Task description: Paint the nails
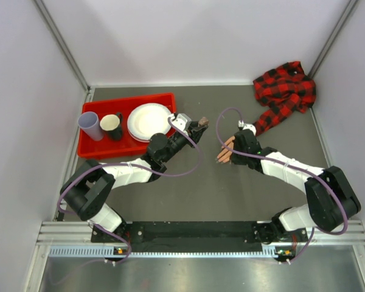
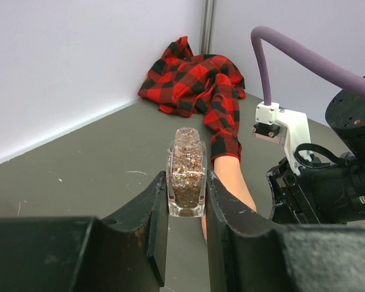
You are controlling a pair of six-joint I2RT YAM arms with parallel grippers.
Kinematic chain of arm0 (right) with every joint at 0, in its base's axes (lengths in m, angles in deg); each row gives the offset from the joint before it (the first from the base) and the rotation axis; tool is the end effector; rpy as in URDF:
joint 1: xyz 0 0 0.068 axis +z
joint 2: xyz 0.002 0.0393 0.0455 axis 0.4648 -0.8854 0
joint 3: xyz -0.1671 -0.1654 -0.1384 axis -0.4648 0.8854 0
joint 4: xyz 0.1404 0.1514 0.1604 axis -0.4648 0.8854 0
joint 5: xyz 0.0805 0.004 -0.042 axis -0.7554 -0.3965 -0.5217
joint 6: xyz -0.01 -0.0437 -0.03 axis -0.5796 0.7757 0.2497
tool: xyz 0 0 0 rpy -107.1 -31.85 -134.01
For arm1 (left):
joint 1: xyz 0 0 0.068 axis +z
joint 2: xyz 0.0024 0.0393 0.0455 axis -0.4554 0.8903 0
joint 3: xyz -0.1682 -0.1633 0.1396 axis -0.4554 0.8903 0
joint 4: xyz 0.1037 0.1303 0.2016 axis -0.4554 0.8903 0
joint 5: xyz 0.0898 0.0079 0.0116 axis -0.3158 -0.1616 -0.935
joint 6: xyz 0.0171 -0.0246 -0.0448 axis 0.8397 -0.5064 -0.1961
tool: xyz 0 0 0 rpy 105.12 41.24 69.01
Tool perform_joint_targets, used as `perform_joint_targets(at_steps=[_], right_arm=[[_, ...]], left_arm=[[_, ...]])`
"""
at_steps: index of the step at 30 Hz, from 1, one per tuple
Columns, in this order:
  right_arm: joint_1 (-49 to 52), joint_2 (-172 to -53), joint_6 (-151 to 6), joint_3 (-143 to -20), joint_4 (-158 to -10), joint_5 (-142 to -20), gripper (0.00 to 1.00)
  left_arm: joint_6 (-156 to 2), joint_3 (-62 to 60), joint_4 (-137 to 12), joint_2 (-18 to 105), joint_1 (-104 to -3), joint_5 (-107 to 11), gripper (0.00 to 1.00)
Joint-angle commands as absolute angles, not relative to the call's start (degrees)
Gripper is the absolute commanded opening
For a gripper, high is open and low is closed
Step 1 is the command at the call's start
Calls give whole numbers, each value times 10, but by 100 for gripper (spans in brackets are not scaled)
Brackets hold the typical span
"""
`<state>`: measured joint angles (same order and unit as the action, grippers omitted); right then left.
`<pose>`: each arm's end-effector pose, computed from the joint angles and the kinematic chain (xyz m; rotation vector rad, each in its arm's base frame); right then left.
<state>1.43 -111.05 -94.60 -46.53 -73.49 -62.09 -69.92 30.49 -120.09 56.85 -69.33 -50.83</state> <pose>0.2398 0.1259 0.1833 0.0820 2.4271 0.2316 0.2418 -0.2243 0.2581 0.5317 1.2987 -0.7503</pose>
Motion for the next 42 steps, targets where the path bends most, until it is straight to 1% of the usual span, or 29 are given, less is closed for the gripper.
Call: perform_joint_targets(at_steps=[1,42], right_arm=[[18,-1104,-952,-487,-745,-606,0],[18,-1081,-972,-475,-736,-572,0]], left_arm=[[-707,303,-1245,564,-690,-498,0],[-708,302,-1244,565,-689,-495,0]])
